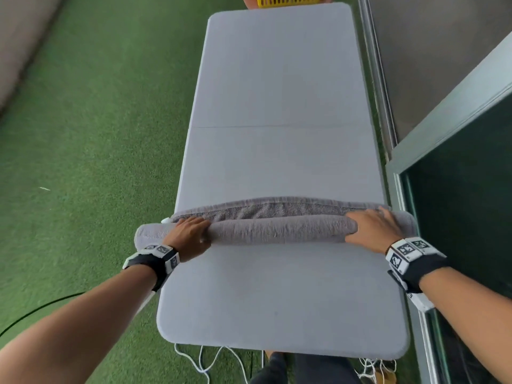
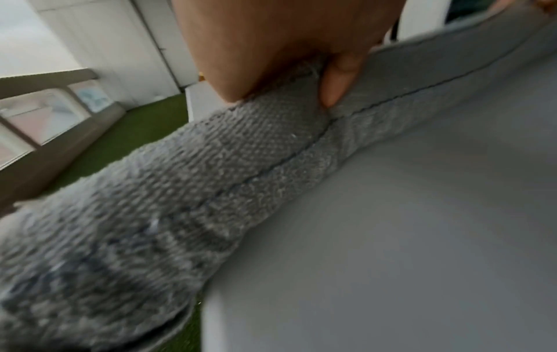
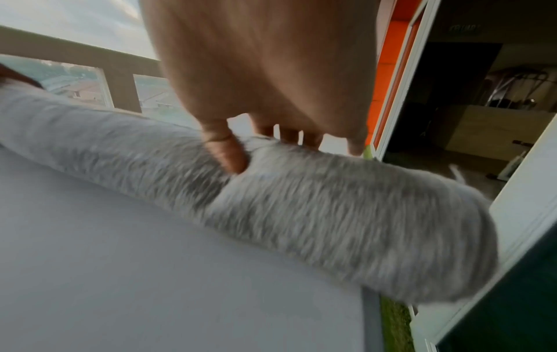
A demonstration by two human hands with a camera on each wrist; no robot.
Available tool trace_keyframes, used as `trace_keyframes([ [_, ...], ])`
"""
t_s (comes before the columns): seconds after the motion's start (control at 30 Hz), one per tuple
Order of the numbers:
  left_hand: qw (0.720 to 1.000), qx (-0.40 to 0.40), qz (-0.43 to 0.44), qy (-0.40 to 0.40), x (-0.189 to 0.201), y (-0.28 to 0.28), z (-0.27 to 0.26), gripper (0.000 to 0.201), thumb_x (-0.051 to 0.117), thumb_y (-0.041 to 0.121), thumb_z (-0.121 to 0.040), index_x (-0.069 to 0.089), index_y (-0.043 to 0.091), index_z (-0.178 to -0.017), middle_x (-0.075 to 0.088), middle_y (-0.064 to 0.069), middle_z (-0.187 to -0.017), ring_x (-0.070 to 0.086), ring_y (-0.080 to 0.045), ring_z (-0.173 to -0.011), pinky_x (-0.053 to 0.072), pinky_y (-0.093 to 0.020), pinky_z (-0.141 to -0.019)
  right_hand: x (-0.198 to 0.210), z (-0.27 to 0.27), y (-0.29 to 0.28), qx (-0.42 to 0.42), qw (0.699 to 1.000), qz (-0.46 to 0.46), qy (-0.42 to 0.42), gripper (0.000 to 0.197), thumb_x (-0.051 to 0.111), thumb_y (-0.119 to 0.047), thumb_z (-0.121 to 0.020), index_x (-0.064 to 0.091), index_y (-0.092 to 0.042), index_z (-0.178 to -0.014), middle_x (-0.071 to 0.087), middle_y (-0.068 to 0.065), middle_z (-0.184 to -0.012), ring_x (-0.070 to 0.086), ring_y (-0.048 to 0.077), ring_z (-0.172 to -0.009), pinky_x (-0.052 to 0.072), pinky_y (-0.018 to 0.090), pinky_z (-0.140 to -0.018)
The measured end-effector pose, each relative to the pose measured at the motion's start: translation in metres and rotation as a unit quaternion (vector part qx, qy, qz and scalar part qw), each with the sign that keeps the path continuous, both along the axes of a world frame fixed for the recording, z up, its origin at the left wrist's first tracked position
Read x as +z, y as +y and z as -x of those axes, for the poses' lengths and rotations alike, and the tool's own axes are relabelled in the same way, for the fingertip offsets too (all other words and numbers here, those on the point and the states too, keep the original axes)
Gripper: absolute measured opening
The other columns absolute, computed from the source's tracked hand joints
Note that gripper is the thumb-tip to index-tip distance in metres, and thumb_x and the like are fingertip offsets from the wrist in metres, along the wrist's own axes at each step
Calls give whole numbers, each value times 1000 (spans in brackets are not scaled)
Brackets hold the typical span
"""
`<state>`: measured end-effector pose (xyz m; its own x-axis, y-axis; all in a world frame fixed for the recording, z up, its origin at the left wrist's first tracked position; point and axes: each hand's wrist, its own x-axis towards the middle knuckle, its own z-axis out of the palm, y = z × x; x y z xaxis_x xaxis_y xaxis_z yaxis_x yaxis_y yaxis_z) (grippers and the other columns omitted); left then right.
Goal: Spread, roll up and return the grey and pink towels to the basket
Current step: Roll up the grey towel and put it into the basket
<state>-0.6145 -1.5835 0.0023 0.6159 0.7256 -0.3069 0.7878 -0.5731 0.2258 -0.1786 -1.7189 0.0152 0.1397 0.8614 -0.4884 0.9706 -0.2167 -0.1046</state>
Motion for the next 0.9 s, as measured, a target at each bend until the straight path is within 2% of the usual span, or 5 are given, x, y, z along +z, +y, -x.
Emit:
trace_keyframes([
  [0.17,996,78,-15,-43,9,32,-35,68,17,44,-87,40,11,-142,50,-12,-136,46,-32,-123,33,-46,-106,2,-15,44,-65,991,-115,-23,47,34,-41,-98,43,-29,-143,41,-4,-150,39,21,-136,11,53,-117],
  [0.33,995,68,-15,68,-11,35,-26,84,52,57,-89,12,22,-154,24,-4,-158,21,-28,-145,8,-50,-119,-3,-20,50,18,999,4,-43,80,51,-64,-89,18,-32,-153,20,-9,-161,16,14,-148,0,56,-117],
  [0.47,984,109,-19,137,-6,41,8,74,66,24,-79,32,17,-145,45,-10,-141,39,-31,-133,23,-50,-113,-11,-27,47,2,997,-36,-74,66,63,-39,-86,34,-31,-145,46,-7,-146,40,17,-135,17,51,-116],
  [0.6,968,190,47,156,8,18,1,45,59,26,-85,43,9,-124,53,-16,-122,50,-35,-115,41,-44,-94,-4,-15,40,-42,999,4,-28,47,58,-33,-86,43,-24,-130,61,8,-123,59,32,-109,44,44,-95],
  [0.9,864,413,256,-133,20,-138,-90,59,65,27,-85,32,2,-127,45,-20,-124,51,-39,-112,43,-42,-96,0,113,-50,-215,952,51,211,61,65,-44,-82,40,-20,-132,61,17,-126,58,38,-113,46,42,-94],
])
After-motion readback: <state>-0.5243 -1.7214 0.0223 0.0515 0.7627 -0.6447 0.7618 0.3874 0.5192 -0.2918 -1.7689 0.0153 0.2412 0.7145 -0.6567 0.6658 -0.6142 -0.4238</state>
